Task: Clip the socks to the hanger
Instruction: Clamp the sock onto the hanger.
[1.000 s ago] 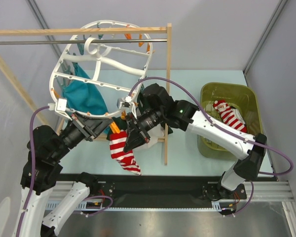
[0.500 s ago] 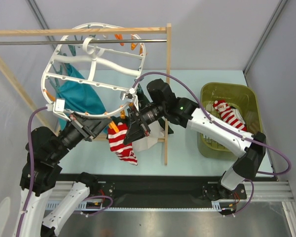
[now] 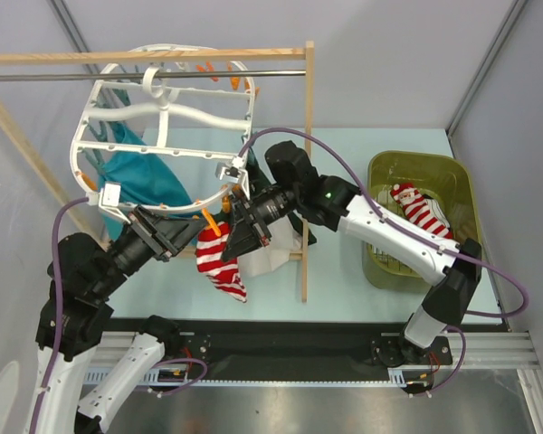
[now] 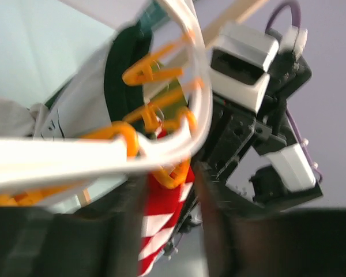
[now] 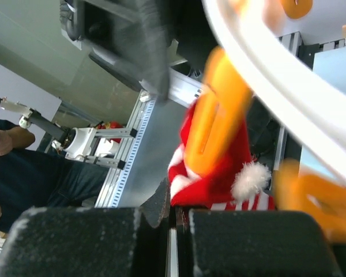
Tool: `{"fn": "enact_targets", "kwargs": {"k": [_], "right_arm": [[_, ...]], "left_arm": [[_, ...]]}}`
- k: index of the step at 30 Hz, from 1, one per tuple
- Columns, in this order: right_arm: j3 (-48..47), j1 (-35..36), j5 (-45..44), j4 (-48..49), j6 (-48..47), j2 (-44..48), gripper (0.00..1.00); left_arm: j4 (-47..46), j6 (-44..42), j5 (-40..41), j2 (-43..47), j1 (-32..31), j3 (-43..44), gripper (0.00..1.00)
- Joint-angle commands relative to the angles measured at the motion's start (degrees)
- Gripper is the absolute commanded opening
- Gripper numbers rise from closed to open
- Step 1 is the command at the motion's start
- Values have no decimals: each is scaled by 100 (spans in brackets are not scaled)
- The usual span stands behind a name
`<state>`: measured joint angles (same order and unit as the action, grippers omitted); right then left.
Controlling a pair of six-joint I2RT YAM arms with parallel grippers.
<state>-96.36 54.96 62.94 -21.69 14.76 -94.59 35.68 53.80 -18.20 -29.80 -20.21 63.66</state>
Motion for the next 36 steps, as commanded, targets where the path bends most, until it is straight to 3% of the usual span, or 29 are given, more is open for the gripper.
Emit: {"fn": "enact_targets", "kwargs": {"k": [1,3,8,11,15,22,26,28,32,36], "right_arm": [[-322,103,17,7,176,-227,1],[-392,94,8,-28,167,-280,2],[-480,59,-114,-238,54,-350,10],[-472,-29,-448,-563,-131,-332,12],[-550,-196,-1185,-1090,-404,-271,12],[-787,-363,-2607,-1820,-791,-183,15],[-1069,-363,-3383,-2172,-975,-218,31],[-1131,-328,-3777,-2260,-1010,-192,31],[-1105,-275,-4306,-2260,-914,-17,47],[-964,67,-5551,-2427,-861,422,60]], "left_arm": [[-1,104,-625,18,-71,235,50],[79,43,-571,27,-71,287,53],[255,-27,-317,132,-71,401,73],[430,-168,-132,264,-71,586,75],[957,-545,184,387,-71,1059,72],[2204,-1363,1220,563,-71,1623,57],[2303,-1513,1362,555,-71,1518,56],[2268,-1522,1389,519,-71,1386,54],[2136,-1522,1372,370,-71,1246,52],[1969,-1539,1257,300,-71,1280,52]]}}
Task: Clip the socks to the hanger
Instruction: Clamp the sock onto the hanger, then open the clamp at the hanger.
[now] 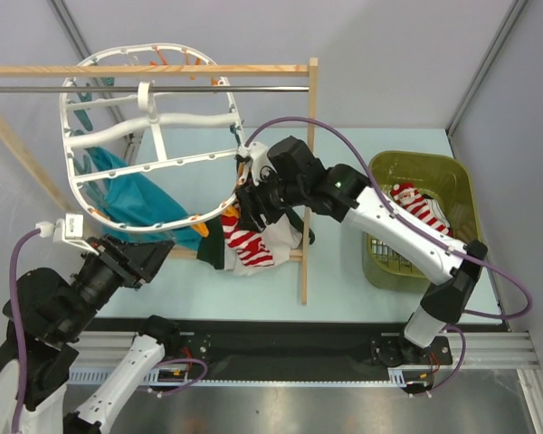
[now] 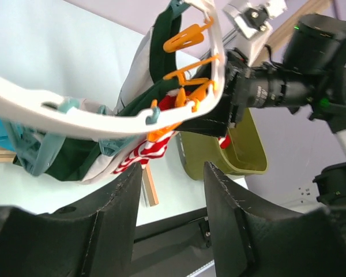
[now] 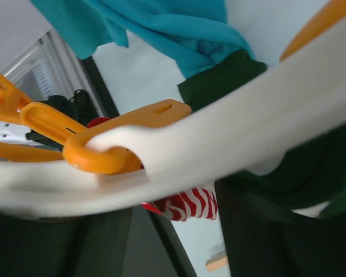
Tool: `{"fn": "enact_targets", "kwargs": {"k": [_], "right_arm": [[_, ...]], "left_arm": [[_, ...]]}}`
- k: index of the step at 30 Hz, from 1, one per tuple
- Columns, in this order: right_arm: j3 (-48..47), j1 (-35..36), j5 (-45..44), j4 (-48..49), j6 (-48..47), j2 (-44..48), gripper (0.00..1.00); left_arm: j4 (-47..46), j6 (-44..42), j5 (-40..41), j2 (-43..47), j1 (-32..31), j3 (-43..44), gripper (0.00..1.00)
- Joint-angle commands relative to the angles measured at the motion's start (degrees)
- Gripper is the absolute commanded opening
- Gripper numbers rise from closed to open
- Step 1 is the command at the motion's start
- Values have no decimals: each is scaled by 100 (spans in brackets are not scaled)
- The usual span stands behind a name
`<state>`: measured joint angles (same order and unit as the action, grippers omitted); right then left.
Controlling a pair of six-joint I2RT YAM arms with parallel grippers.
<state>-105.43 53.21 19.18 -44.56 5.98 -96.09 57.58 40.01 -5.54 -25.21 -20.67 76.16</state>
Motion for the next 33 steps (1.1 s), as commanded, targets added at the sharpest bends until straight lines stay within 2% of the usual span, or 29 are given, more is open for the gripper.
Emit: {"fn": "enact_targets", "kwargs": {"k": [1,5,13,18,21,24,29,30,32,33], "right_arm": [[-22,321,-1397,-159,61,679,66],[268,716,-2135,-264,325,1189,75],[699,1394,-2630,-80,693,1875,76],[514,1464,-1991,86,703,1840,73],[690,1692,-1235,664,738,1823,70],[533,2157,-908,1009,660,1525,68],[-127,3097,-1547,922,308,813,66],[-92,3177,-2053,1140,212,759,66],[380,3257,-2452,1596,141,723,65],[591,3257,-2828,2156,88,741,65]], "left_arm": [[-204,-186,-17,-177,-25,57,52],[-221,-204,-96,-221,-25,109,52],[-318,-195,-272,-265,-25,66,52],[-397,-142,-378,-230,-25,57,51],[-257,-160,-255,-212,-25,215,51],[-160,-195,-184,-203,-25,355,51],[-46,-169,-140,-125,-25,513,51],[7,-178,-114,-116,-25,549,51],[60,-186,-70,-72,-25,636,51],[121,-195,-26,-54,-25,663,51]]}}
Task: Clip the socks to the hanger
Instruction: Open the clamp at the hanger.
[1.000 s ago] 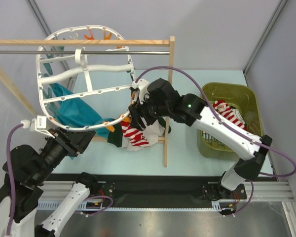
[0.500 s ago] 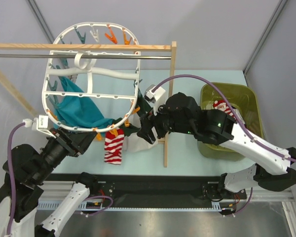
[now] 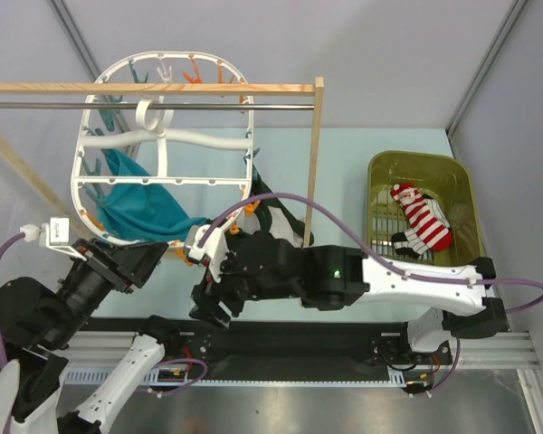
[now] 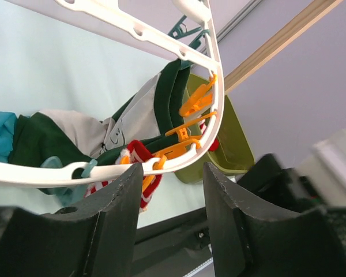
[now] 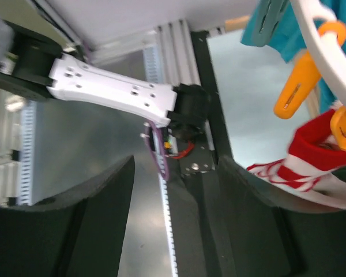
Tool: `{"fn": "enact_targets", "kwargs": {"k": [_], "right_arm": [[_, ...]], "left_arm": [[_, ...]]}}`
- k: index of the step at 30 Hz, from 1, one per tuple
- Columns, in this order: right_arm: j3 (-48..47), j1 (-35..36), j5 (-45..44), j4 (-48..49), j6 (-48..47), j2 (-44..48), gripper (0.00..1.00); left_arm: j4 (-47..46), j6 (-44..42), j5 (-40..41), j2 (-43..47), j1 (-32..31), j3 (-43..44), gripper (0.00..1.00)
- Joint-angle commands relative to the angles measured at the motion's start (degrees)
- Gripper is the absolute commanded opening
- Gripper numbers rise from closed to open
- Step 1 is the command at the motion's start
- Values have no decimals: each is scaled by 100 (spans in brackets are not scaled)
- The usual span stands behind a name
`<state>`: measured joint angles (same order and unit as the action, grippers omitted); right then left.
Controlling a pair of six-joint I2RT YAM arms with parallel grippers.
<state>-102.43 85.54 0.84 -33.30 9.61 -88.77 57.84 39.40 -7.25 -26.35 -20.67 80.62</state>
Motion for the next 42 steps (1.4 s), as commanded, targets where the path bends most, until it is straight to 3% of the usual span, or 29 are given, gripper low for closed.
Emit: {"fn": "enact_targets", "kwargs": {"k": [1,5,8,12,21,42], "right_arm": [[686,33,-1146,1288,-414,18,64],[1556,42,-1946,2866,-942,201,59],[2557,33,-1992,4412,-1662,473,53],[3168,16,-2096,5701,-2331,615,45],[3256,-46,-2027,6318,-2701,493,47],[3124,-213,-1912,6538,-2587,-43,41]], "left_arm": [[113,-125,144,94,-25,243,51],[244,-90,127,182,-25,305,50],[289,-73,144,331,-25,200,49],[315,-11,83,481,-25,42,48],[271,24,-93,684,-25,-187,48],[34,358,-471,701,-25,-415,44]]}}
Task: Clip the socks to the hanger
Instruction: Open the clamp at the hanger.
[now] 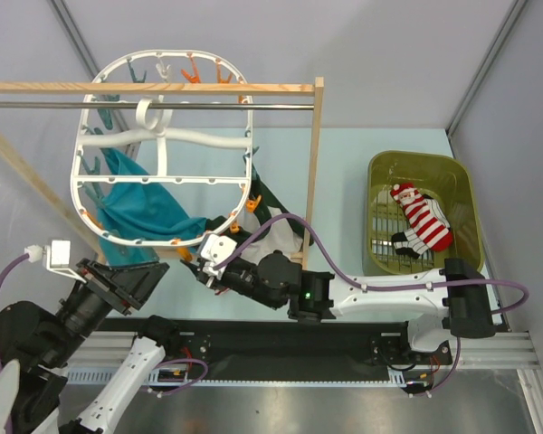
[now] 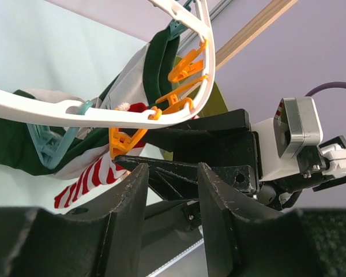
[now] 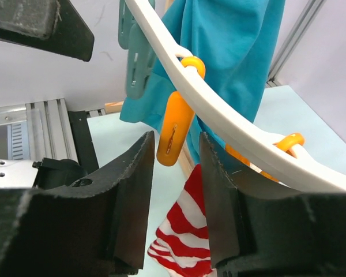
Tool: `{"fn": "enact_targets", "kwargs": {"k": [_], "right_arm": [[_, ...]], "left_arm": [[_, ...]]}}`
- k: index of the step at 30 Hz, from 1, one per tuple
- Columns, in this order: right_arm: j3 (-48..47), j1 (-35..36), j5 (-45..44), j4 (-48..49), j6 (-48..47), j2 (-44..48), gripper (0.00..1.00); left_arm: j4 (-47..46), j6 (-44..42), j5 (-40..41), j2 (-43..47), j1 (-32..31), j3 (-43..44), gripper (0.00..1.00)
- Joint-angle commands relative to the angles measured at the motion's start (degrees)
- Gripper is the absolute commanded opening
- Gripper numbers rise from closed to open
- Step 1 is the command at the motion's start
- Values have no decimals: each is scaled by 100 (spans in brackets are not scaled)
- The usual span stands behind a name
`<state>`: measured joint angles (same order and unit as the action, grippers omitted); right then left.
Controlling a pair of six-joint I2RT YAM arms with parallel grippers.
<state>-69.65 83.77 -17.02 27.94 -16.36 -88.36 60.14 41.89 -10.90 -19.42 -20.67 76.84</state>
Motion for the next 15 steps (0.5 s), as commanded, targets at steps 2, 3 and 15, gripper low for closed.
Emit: {"fn": "enact_targets", "kwargs": {"k": [2,3,15], "right_arm": [[-189,-45,-109,422,36,-103,40],[-190,-36,-118,431,36,-120,39],[-277,-1,-170,414,300,-173,19]], "left_arm": [[-143,100,-79,8,-25,-46,44],[-117,100,-62,0,-25,-55,44],[-29,118,35,-18,-25,-2,43]]}}
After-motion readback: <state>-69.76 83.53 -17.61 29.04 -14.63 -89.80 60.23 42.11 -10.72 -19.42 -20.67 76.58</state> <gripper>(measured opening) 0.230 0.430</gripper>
